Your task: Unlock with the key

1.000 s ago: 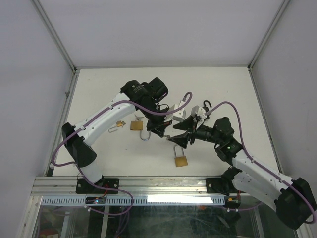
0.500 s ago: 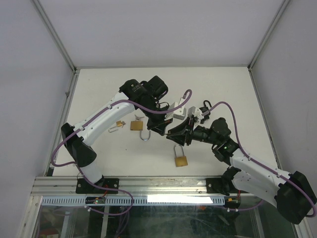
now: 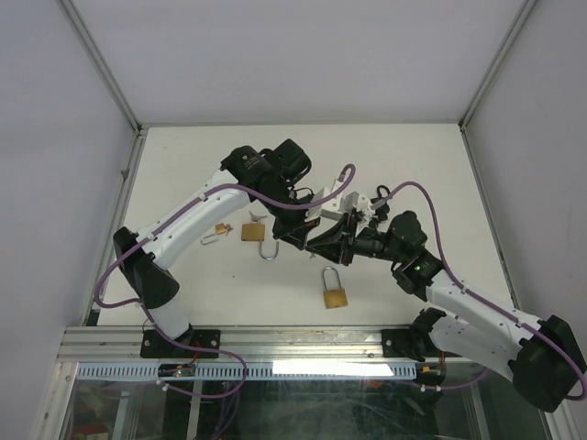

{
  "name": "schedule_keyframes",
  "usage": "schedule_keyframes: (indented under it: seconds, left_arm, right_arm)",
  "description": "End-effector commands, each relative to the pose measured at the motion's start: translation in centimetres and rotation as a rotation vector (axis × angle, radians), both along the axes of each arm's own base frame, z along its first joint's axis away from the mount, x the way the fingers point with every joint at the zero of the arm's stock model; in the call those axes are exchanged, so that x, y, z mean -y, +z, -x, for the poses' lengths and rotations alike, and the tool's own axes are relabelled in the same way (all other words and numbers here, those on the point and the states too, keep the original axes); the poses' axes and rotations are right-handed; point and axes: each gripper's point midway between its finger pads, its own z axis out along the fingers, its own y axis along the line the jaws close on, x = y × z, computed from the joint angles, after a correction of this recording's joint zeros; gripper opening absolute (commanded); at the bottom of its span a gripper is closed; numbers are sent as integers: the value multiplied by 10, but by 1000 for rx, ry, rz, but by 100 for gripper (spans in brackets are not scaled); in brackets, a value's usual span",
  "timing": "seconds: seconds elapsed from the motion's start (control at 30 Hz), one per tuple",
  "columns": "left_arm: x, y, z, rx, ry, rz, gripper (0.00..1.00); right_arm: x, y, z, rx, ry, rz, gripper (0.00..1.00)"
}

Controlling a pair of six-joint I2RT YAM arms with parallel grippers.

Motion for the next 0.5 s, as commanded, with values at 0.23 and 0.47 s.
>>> schedule_keyframes:
  seconds: [0.23, 0.47]
  left_arm:
    - [10, 16, 2, 2, -16, 65, 0]
    - [11, 18, 0, 8, -16, 71, 0]
  right_arm:
    - [5, 11, 5, 50, -2, 24, 25]
    - [6, 12, 7, 30, 4, 50, 14]
